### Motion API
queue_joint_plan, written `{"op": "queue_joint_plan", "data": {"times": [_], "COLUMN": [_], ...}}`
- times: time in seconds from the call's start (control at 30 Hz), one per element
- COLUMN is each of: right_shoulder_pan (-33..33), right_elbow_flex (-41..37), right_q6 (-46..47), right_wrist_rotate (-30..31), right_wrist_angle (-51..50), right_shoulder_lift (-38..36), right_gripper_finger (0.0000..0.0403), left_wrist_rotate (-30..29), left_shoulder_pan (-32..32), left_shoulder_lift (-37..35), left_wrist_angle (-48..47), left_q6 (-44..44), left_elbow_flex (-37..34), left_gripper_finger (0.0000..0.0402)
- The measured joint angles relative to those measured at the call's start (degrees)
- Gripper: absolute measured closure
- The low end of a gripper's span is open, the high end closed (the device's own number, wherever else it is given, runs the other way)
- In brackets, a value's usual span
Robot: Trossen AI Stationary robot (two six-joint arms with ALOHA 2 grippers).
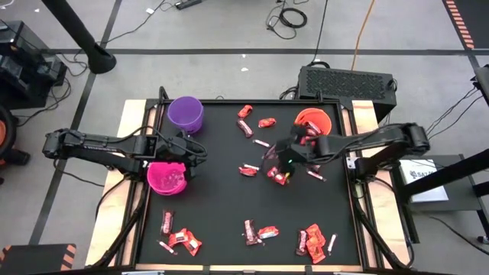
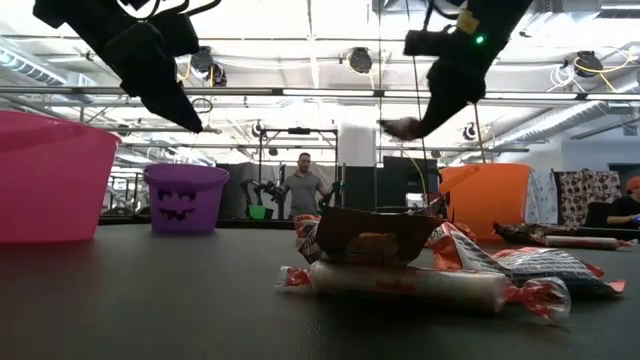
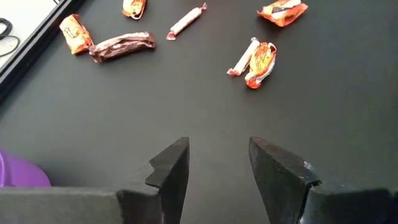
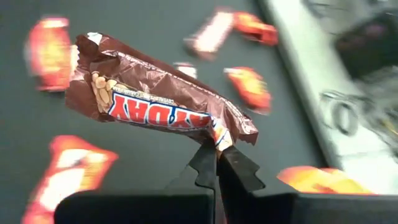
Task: Sort candy by brand, put in halloween buckets
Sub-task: Put the brown candy into the orange bucket
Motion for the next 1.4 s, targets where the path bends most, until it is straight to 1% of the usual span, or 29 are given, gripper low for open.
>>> {"op": "queue_joint_plan", "data": {"times": [0.2,0.4,0.5,0.6,0.77,0.9,1.07,1.17,1.4], "right_shoulder_pan": [-5.53,-14.40,-19.21,-23.19,-27.60,-29.20,-29.94,-29.92,-29.92], "right_elbow_flex": [0.02,0.04,0.04,0.04,0.04,0.04,0.04,0.06,0.05], "right_q6": [3.66,7.12,8.64,9.67,11.13,11.81,11.50,11.44,11.42], "right_wrist_rotate": [7.66,10.90,10.40,7.35,5.90,5.51,0.32,-1.39,-1.38], "right_wrist_angle": [-6.99,-11.56,-12.82,-14.28,-18.56,-20.71,-21.75,-22.96,-22.74], "right_shoulder_lift": [-7.11,-8.86,-8.37,-7.59,-5.97,-4.85,-4.25,-4.22,-4.22], "right_gripper_finger": [0.0402,0.0402,0.0402,0.0403,0.0403,0.0400,0.0379,0.0365,0.0333], "left_wrist_rotate": [0.01,0.01,0.01,0.01,0.01,0.01,0.01,0.01,0.01], "left_shoulder_pan": [0.00,0.00,0.00,0.00,0.00,0.00,0.00,0.00,0.00], "left_shoulder_lift": [0.00,0.00,0.00,0.00,0.00,0.00,0.00,0.00,0.00], "left_wrist_angle": [0.01,0.34,0.28,0.11,-0.04,-0.03,-0.03,-0.01,0.03], "left_q6": [-0.02,0.01,0.00,0.02,0.04,0.04,0.07,0.07,0.07], "left_elbow_flex": [0.00,0.00,0.00,0.00,0.00,0.00,0.00,0.00,0.00], "left_gripper_finger": [0.0226,0.0226,0.0226,0.0226,0.0226,0.0226,0.0226,0.0226,0.0226]}}
